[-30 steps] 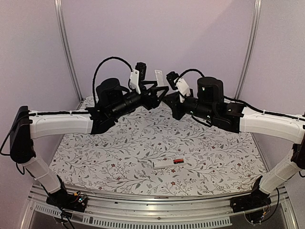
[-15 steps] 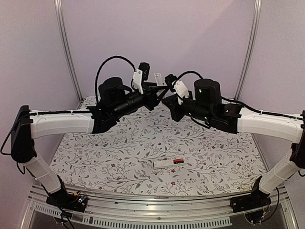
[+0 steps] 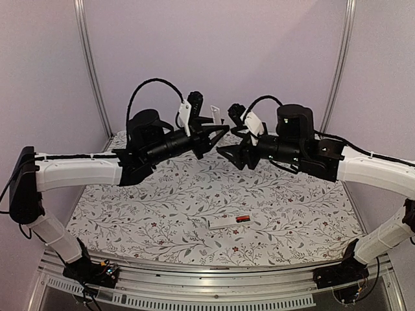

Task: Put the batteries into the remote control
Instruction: Pass from the right arm to the left, then pass from the left arm to the right

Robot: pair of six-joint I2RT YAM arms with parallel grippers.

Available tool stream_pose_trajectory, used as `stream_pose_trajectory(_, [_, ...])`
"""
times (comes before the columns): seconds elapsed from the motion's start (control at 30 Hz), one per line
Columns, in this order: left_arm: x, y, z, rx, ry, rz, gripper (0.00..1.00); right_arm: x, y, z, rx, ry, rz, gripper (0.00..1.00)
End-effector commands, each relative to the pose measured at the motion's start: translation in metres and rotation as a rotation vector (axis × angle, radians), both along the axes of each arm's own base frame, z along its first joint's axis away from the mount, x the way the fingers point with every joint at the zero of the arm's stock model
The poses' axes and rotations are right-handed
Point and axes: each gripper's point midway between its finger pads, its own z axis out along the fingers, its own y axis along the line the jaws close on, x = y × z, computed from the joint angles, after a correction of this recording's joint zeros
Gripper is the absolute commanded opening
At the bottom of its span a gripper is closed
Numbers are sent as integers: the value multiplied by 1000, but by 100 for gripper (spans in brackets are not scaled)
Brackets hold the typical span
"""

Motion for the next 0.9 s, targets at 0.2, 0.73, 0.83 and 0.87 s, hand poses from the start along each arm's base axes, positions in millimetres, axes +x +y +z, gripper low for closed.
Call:
stream_pose_trajectory(0.2, [-118, 5, 20, 38, -306, -545, 27, -116, -24, 28, -10, -162, 583, 81])
stream_pose_trajectory(0.73, [-148, 6, 30, 19, -345, -688, 26, -108, 10, 22, 31, -48, 682, 75])
stream_pose_trajectory(0.83, [-149, 6, 31, 15, -348, -694, 26, -110, 17, 19, 35, -11, 723, 67])
stream_pose_trajectory(0.87, [-149, 6, 32, 14, -349, -693, 26, -111, 18, 20, 37, -6, 735, 63])
